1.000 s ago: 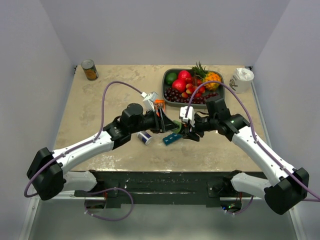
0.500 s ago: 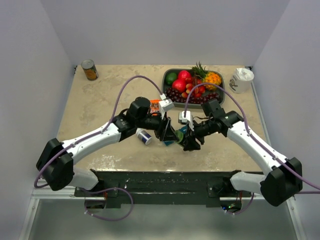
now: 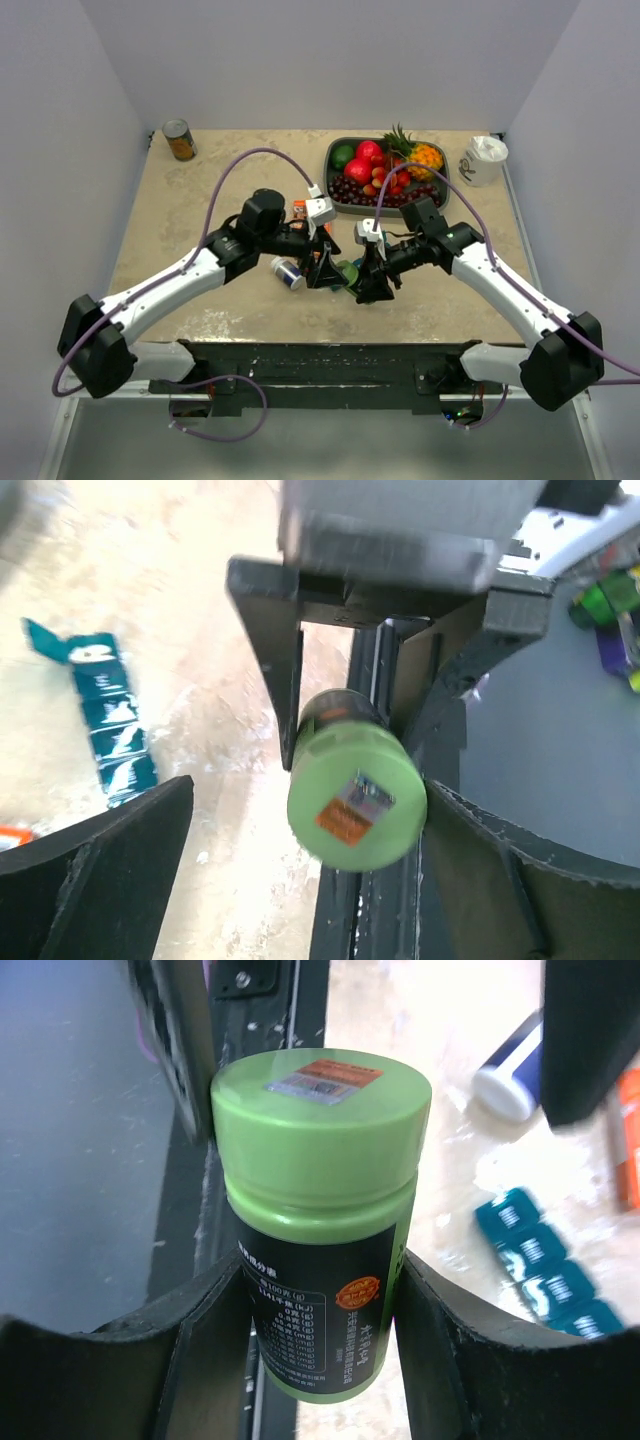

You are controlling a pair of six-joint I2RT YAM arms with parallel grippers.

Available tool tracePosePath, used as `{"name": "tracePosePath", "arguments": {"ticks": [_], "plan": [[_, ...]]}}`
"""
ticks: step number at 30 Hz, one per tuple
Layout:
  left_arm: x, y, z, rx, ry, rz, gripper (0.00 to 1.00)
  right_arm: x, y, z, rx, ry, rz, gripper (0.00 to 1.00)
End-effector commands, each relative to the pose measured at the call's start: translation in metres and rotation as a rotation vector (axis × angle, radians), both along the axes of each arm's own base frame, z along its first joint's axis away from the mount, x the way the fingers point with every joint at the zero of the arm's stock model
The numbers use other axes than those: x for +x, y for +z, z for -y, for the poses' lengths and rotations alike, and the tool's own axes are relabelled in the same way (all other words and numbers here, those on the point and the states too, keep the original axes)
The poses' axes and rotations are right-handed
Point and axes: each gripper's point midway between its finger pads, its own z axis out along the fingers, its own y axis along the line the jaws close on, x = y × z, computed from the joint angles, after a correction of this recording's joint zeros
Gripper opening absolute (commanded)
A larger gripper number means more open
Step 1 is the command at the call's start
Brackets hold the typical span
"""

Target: Sort the pills into containers

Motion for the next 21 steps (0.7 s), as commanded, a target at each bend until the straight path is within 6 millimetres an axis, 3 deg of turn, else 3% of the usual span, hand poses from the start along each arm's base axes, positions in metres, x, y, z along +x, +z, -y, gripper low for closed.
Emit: {"name": "tracePosePath", "arguments": {"ticks": [1,6,9,10,12,14,18,21], "plan": [[0.009,0.069,-0.019,-0.183,0.156,0.143,0.99,0.000,0.027,-0.007,0.101,0.038,0.113,0.00],[-0.008,0.088,-0.042,-0.261,0.220,0.150,0.99,0.005,0.026,-0.003,0.070,0.038,0.175,0.00],[-0.002,0.091,-0.060,-0.290,0.372,0.107,0.99,0.015,0.024,0.002,0.023,0.013,0.233,0.00],[0.013,0.079,-0.071,-0.286,0.520,0.025,0.99,0.017,0.025,0.004,0.014,0.003,0.256,0.01],[0.018,0.076,-0.082,-0.320,0.616,-0.035,0.99,0.027,0.024,0.009,-0.030,-0.031,0.307,0.01],[0.019,0.068,-0.081,-0.344,0.635,-0.123,0.99,0.035,0.027,0.012,-0.052,-0.060,0.359,0.01],[0.023,0.046,-0.057,-0.326,0.605,-0.355,0.99,0.057,0.027,0.024,-0.146,-0.136,0.453,0.01],[0.024,0.043,-0.039,-0.359,0.559,-0.486,0.99,0.064,0.027,0.027,-0.169,-0.166,0.478,0.01]]}}
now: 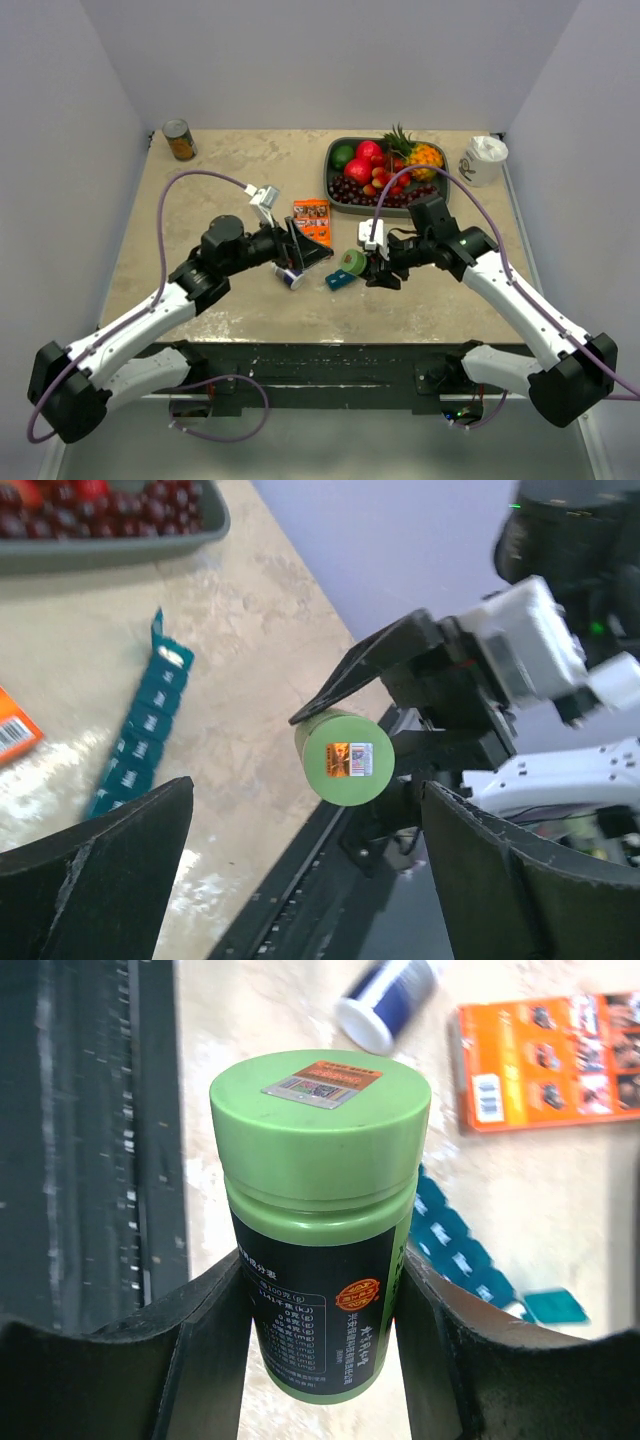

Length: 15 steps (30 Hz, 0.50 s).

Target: Sort the pills into containers

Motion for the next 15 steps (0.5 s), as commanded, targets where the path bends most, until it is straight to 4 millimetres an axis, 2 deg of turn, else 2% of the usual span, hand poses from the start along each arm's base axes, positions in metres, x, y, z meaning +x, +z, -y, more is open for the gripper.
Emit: {"name": "tracePosePath", "arguments": {"ticks": [1,5,9,15], "plan": [[0.004,0.008,0.025,-0.178,-0.041,-0.186,0.99,0.029,0.024,0.004,-0.028,-0.066,0.173,0.01],[0.009,0.009,0.038,-0.170,-0.022,-0.200,0.99,0.030,0.018,0.007,-0.042,-0.084,0.181,0.01],[0.017,-0.009,0.050,-0.092,0.018,-0.254,0.99,0.029,0.015,0.009,-0.049,-0.087,0.181,0.01],[0.018,-0.014,0.062,-0.039,0.037,-0.266,0.98,0.029,0.013,0.008,-0.048,-0.085,0.175,0.01]]}}
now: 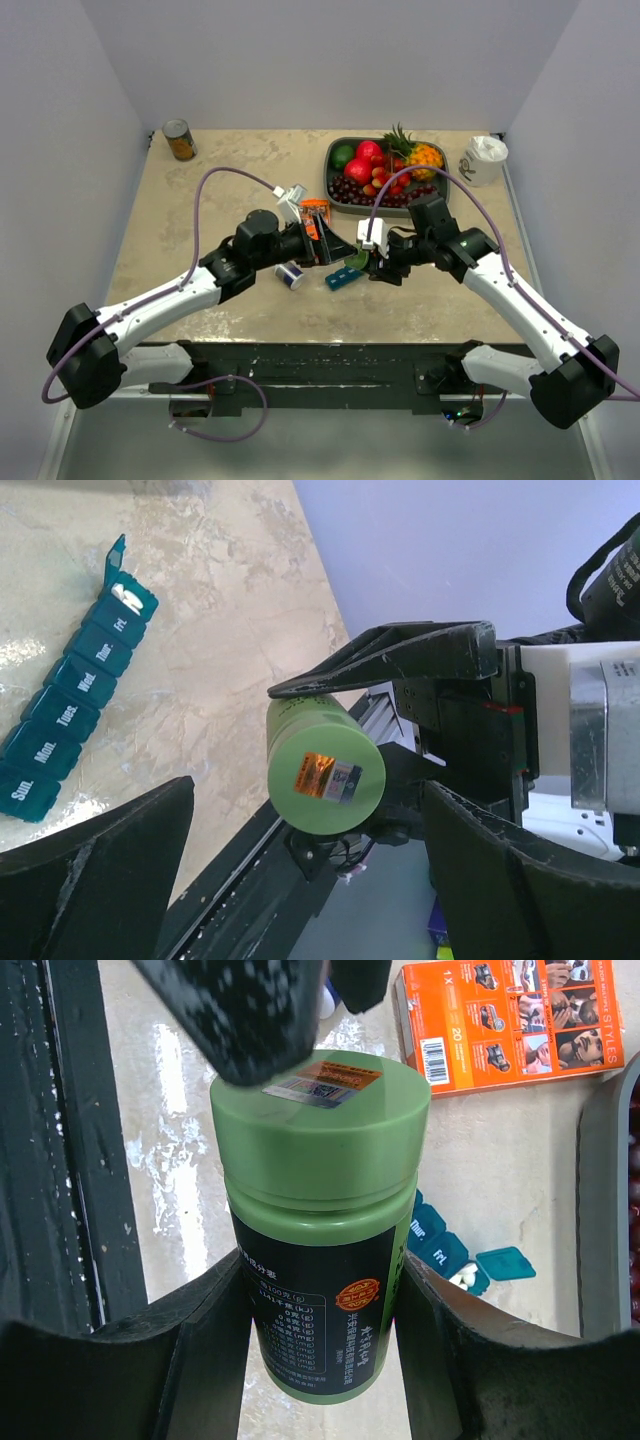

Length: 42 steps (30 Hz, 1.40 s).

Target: Sort the pills into containers

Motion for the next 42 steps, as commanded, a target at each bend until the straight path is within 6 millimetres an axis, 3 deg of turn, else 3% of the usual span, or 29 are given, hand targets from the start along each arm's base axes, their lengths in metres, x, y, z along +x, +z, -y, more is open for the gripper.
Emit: {"name": "tracePosePath", "arguments": {"ticks": [1,42], "plan": [[0.009,0.021,0.008,-0.004,0.043,0.030,0.98,0.007,0.014,-0.004,0.032,0.004,0.072,0.01],[0.010,0.018,0.026,0.072,0.021,0.057,0.97,0.000,0.014,-0.012,0.051,0.028,0.048,0.01]]}}
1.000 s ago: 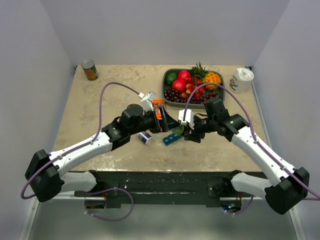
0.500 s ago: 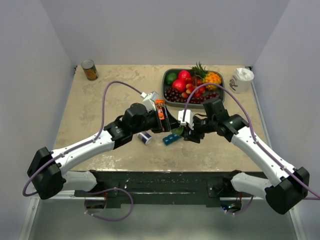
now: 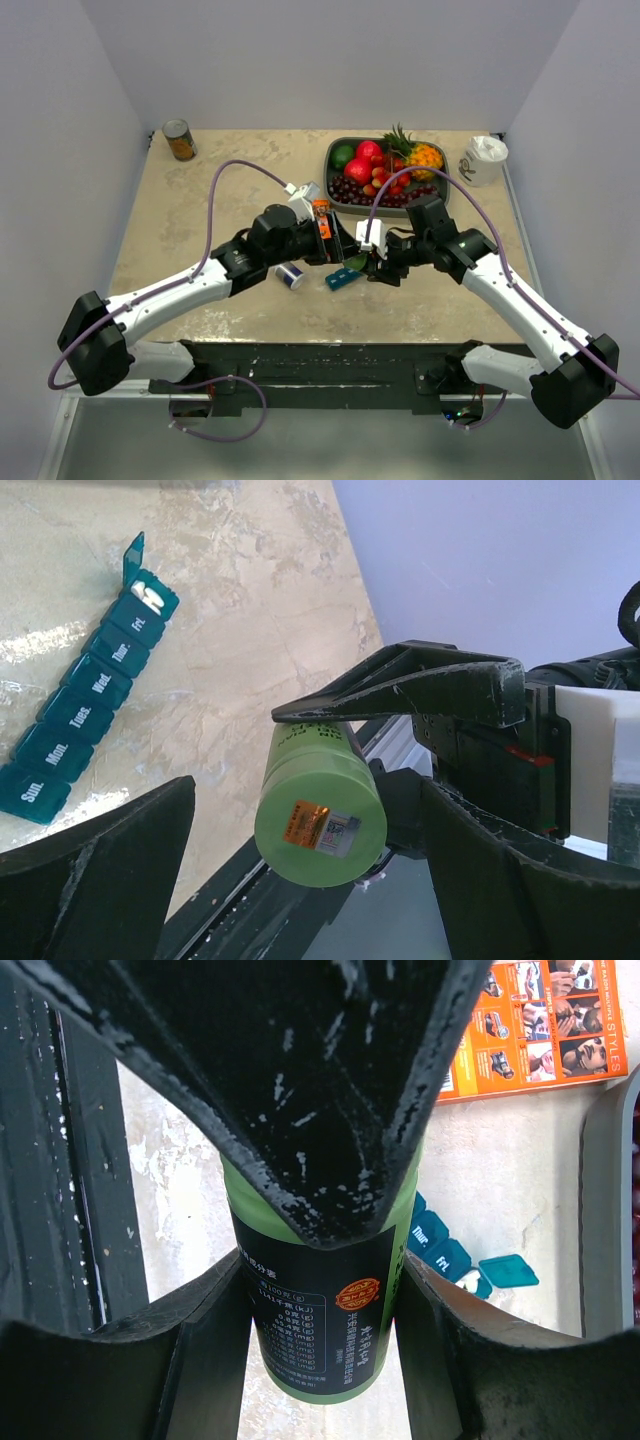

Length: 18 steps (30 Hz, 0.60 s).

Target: Sort the pills into containers

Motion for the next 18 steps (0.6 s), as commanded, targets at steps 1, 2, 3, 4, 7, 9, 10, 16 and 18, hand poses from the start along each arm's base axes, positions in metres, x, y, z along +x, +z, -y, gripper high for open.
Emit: {"name": "tracePosePath", "arguments": {"ticks": [1,2,3,4,7,9,10,16,18], "plan": [[0.005,0.024,0.007,-0.027,-0.007,0.066,0.97,0.002,0.013,-0.008,0.044,0.017,0.043,0.01],[0.005,0.023,0.008,-0.027,-0.008,0.064,0.97,0.003,0.013,-0.008,0.044,0.016,0.043,0.01],[0.005,0.025,0.008,-0.028,-0.009,0.067,0.97,0.002,0.013,-0.008,0.043,0.018,0.044,0.01],[0.005,0.026,0.009,-0.031,-0.011,0.067,0.96,0.003,0.013,-0.008,0.042,0.015,0.044,0.01],[0.005,0.026,0.012,-0.031,-0.014,0.067,0.96,0.002,0.014,-0.008,0.043,0.019,0.045,0.01],[0.006,0.026,0.014,-0.030,-0.017,0.066,0.96,0.002,0.014,-0.008,0.042,0.019,0.044,0.01],[0.006,0.026,0.015,-0.028,-0.016,0.065,0.96,0.002,0.014,-0.008,0.043,0.019,0.042,0.01],[0.010,0.018,0.016,0.010,-0.006,0.061,0.91,0.002,0.014,-0.008,0.042,0.018,0.045,0.01],[0.009,0.016,0.015,0.024,-0.007,0.058,0.89,0.002,0.014,-0.008,0.042,0.019,0.045,0.01]]}}
